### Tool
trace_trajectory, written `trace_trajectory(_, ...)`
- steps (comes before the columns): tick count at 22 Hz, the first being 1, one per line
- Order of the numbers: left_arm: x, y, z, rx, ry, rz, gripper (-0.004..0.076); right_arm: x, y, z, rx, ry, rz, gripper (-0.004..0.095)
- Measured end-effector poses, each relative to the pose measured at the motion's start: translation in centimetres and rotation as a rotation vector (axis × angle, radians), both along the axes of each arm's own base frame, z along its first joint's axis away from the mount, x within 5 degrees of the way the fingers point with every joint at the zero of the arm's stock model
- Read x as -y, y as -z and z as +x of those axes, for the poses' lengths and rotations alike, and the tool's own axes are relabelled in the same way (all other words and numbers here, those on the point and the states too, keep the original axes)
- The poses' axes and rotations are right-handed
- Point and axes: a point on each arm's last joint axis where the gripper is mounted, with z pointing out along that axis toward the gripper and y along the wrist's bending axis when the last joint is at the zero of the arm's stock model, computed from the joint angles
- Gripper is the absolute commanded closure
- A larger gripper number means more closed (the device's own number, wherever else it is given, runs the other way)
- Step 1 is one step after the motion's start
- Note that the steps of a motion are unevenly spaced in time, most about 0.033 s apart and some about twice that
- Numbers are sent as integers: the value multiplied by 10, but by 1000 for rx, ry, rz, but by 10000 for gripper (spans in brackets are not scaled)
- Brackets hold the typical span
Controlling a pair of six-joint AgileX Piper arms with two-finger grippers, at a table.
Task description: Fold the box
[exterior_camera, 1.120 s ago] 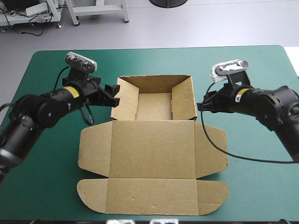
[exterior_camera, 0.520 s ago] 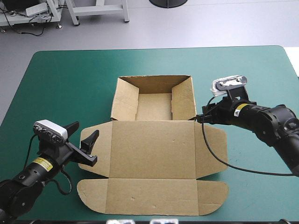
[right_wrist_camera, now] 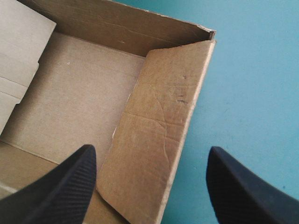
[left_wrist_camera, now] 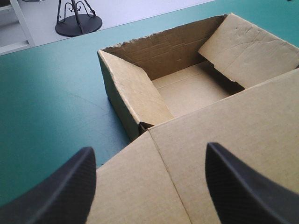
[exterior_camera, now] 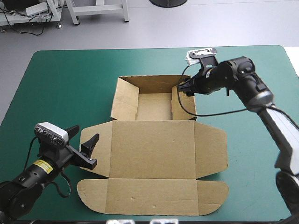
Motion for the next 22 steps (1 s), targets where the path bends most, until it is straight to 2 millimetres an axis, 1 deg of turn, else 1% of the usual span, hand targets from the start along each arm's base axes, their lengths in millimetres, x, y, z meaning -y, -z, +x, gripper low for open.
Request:
trace_trajectory(2,0,0,0,0,0,0,245,-8,5,18,-61,-3,-20,276)
trace_trajectory(3,0,0,0,0,0,0,245,-11,11,27,-95,-3,-32,276)
trace_trajectory(5,0,0,0,0,0,0,245,-17,20,43,-158,-3,-62,276)
trace_trajectory(6,0,0,0,0,0,0,245,-19,21,49,-169,0,-73,276)
trace_trajectory(7,0,0,0,0,0,0,245,-23,32,62,-195,12,-93,276)
trace_trajectory(8,0,0,0,1,0,1,245,-26,41,69,-220,21,-104,278)
trace_trajectory(10,0,0,0,1,0,1,245,-26,52,74,-246,33,-121,278)
trace_trajectory(15,0,0,0,4,0,0,245,-24,61,74,-274,48,-132,278)
trace_trajectory(17,0,-1,0,10,-2,-2,245,-26,73,79,-303,48,-139,280)
trace_trajectory(19,0,-1,0,11,-2,-3,245,-28,81,82,-325,49,-134,298)
trace_trajectory(20,0,-1,0,11,-2,-3,245,-29,85,83,-336,48,-131,327)
trace_trajectory(22,0,-1,0,10,-2,-3,245,-31,96,87,-361,48,-134,507)
